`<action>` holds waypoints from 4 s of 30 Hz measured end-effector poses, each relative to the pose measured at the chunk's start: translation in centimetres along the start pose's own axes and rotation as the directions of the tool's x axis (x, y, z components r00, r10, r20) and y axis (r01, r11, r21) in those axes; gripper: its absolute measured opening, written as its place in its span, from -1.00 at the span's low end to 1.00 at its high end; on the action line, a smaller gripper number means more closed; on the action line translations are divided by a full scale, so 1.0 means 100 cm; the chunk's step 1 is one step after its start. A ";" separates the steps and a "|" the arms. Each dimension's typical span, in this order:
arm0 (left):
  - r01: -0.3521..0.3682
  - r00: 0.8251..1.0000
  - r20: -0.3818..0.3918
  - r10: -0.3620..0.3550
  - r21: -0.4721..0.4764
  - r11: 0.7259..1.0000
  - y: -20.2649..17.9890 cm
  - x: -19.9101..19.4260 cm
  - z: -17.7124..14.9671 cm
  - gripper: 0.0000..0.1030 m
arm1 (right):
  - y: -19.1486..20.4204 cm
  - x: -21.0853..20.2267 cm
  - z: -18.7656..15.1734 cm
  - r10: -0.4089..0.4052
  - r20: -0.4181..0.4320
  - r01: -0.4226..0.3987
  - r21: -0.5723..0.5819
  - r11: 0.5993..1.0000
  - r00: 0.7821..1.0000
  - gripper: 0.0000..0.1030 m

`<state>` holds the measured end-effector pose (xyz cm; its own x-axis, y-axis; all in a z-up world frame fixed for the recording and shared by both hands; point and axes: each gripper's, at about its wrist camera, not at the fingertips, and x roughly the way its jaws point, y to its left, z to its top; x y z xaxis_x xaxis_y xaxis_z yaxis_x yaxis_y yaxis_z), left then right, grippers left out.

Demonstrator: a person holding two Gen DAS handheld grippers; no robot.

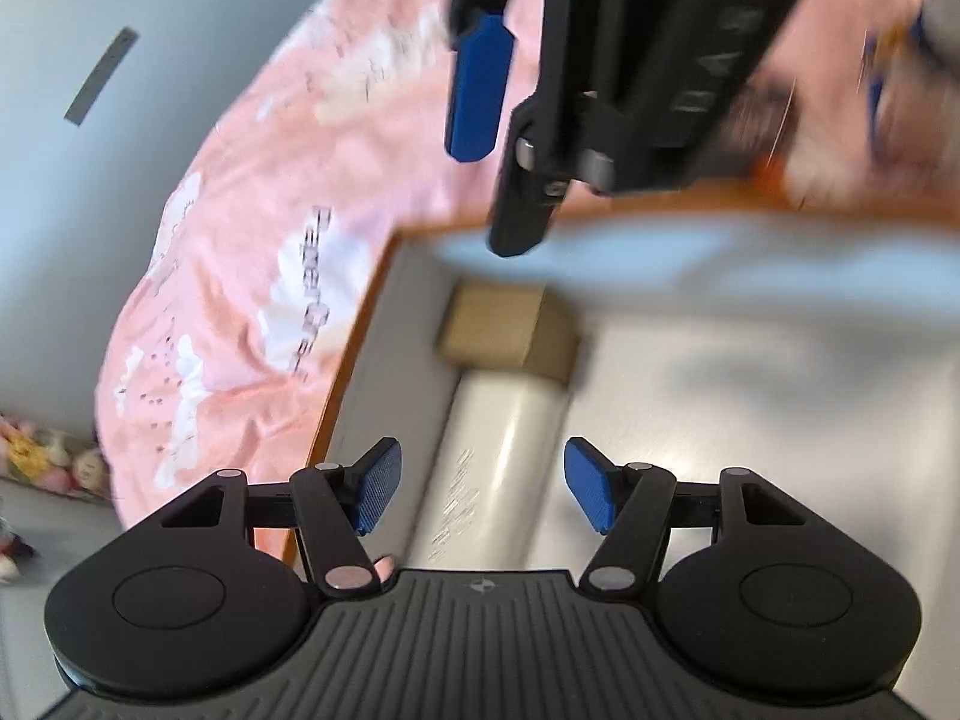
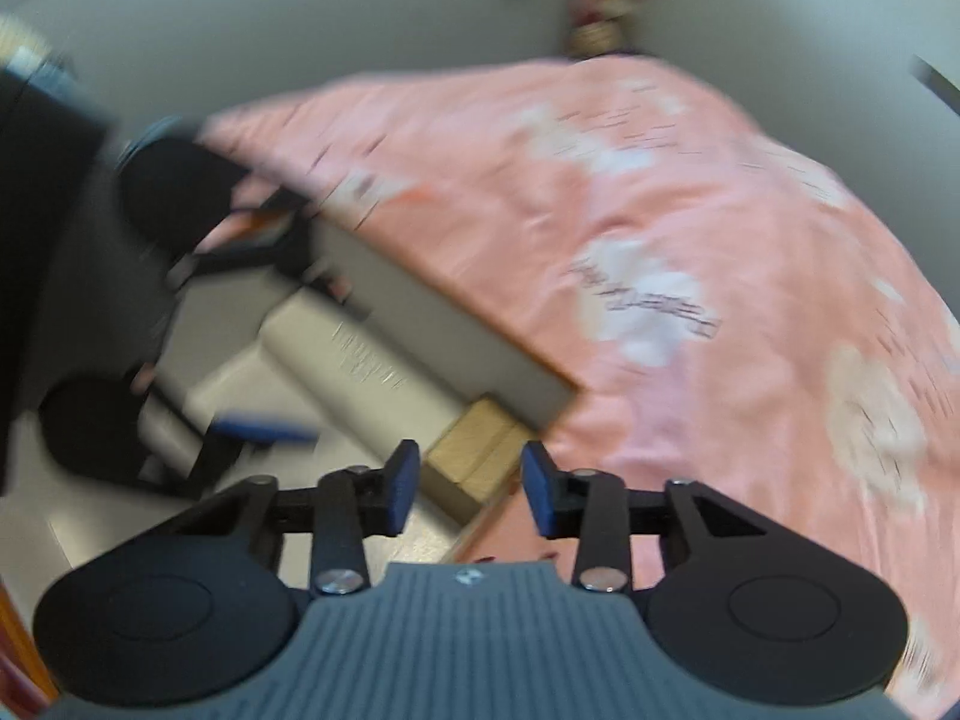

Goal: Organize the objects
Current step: 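Grasp the black gift box with the left gripper while the right gripper reaches the picture card, then carry the black gift box into the box with the left gripper while the right grasps the picture card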

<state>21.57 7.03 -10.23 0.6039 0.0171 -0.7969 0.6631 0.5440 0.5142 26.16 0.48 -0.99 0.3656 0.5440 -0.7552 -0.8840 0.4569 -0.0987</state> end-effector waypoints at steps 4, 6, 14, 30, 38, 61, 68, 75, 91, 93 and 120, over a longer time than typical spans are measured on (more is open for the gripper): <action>0.052 0.996 0.081 -0.046 -0.069 0.996 -0.012 -0.030 0.032 0.44 | -0.032 -0.040 -0.034 -0.057 0.008 0.053 0.264 0.963 0.998 -0.15; 0.047 0.994 0.103 -0.038 -0.086 0.995 -0.020 -0.033 0.047 0.44 | -0.043 -0.055 -0.059 -0.101 0.010 0.091 0.357 0.930 0.995 -0.06; 0.061 0.991 0.128 -0.040 -0.162 0.985 -0.051 -0.050 0.109 0.44 | -0.069 -0.085 -0.153 -0.153 0.016 0.107 0.643 0.758 0.988 0.19; 0.169 0.982 -0.061 -0.182 -0.173 0.970 -0.068 0.040 0.162 0.48 | -0.094 -0.039 -0.219 -0.070 -0.030 0.067 0.776 0.627 0.997 0.07; 0.168 0.957 -0.202 -0.206 -0.193 0.967 -0.074 0.078 0.175 0.54 | -0.101 -0.026 -0.227 -0.024 -0.032 0.041 0.801 0.597 0.999 0.07; 0.177 0.983 0.022 -0.181 -0.338 0.924 -0.033 0.006 0.163 -0.13 | -0.084 -0.022 -0.182 -0.010 -0.120 0.065 0.466 0.882 0.993 0.38; 0.186 0.981 0.101 -0.163 -0.303 0.935 -0.020 -0.047 0.154 -0.13 | -0.074 0.001 -0.153 0.050 -0.244 -0.016 0.139 0.990 0.968 0.38; 0.185 0.982 0.087 -0.166 -0.312 0.932 -0.008 -0.077 0.123 -0.13 | -0.064 0.032 -0.137 0.040 -0.385 -0.082 -0.092 0.992 0.922 0.38; 0.107 0.990 -0.068 -0.123 -0.199 0.974 -0.004 -0.053 0.037 -0.13 | -0.056 0.064 -0.135 0.002 -0.468 -0.103 -0.190 0.976 0.884 0.38; 0.094 0.989 -0.102 -0.111 -0.153 0.984 -0.007 -0.044 0.027 -0.13 | -0.057 0.068 -0.135 0.008 -0.475 -0.103 -0.174 0.979 0.880 0.38; 0.020 0.977 -0.211 0.042 0.286 0.958 -0.054 0.022 -0.027 -0.16 | -0.030 -0.049 -0.031 0.130 -0.252 -0.109 0.096 0.989 0.959 0.26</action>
<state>18.07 6.39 -15.61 0.5246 0.2162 -0.8235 0.7741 0.2816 0.5670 26.06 -5.75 0.98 0.1622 0.4038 -0.9004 -0.8863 0.4608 0.0469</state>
